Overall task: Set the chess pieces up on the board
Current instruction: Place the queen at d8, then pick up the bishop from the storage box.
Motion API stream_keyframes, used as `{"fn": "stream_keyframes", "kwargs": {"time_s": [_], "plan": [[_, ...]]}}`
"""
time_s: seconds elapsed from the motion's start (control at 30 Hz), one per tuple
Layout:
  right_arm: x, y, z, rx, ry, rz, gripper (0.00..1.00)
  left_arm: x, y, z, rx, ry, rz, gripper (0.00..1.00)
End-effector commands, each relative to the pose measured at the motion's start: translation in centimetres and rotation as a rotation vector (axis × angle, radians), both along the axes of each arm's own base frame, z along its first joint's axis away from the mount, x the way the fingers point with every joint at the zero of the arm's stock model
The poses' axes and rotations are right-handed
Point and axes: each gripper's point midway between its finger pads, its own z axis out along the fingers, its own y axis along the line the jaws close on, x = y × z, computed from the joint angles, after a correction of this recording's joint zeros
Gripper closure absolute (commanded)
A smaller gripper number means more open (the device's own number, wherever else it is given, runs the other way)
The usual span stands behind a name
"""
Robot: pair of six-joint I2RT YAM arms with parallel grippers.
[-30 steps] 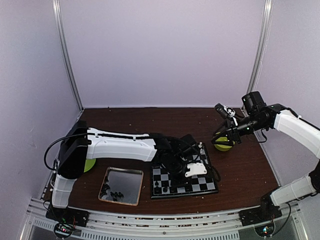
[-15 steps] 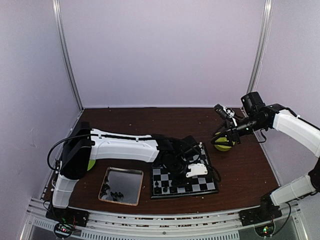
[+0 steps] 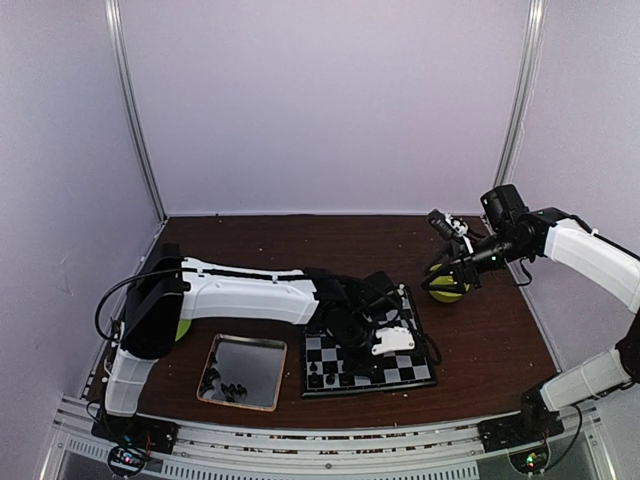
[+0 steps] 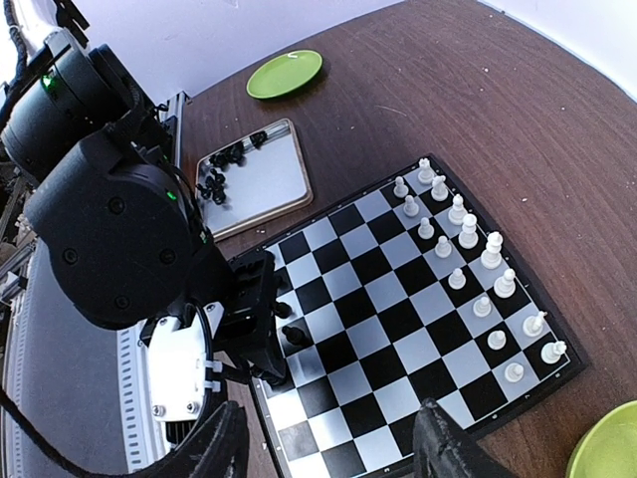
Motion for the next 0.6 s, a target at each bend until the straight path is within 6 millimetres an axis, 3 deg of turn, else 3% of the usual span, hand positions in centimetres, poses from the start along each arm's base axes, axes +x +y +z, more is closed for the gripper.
{"fn": "stream_keyframes", "kwargs": {"time_s": [0.0, 0.13, 0.27, 0.4, 0.57], "plan": [[0.1, -0.1, -0.1, -0.003, 0.004, 0.003, 0.44, 1.0, 0.1, 5.3, -0.082, -0.075, 0.022, 0.67], [0.1, -0.1, -0.1, -0.005, 0.0, 0.004, 0.44, 2.5, 2.7, 10.3, -0.131, -0.179, 0.139, 0.64], [0.1, -0.1, 0.1, -0.008, -0.006, 0.007, 0.44, 6.1, 8.1, 13.7, -0.135, -0.334, 0.394, 0.63], [0.1, -0.2, 0.0, -0.011, -0.006, 0.01, 0.44, 8.7, 15.2, 13.1, -0.054, -0.368, 0.634, 0.62], [0.3, -0.2, -0.3, -0.022, -0.002, 0.007, 0.44, 9.8, 22.9, 10.2, 0.028, -0.25, 0.892, 0.64]]}}
